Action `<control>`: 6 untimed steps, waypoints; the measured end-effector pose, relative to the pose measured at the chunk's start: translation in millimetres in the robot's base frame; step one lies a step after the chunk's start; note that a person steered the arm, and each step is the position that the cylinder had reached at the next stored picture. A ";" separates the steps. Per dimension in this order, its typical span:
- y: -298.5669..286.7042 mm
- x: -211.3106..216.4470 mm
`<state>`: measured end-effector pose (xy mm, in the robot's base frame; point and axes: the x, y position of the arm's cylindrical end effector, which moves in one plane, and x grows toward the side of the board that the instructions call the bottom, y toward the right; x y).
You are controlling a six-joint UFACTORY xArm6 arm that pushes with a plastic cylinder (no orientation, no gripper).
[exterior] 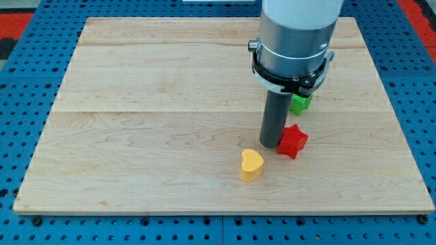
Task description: Move the red star diagonally bottom right of the green star
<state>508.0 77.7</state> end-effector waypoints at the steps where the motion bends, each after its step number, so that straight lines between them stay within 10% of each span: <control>1: 23.3 0.1; 6: 105.7 47.6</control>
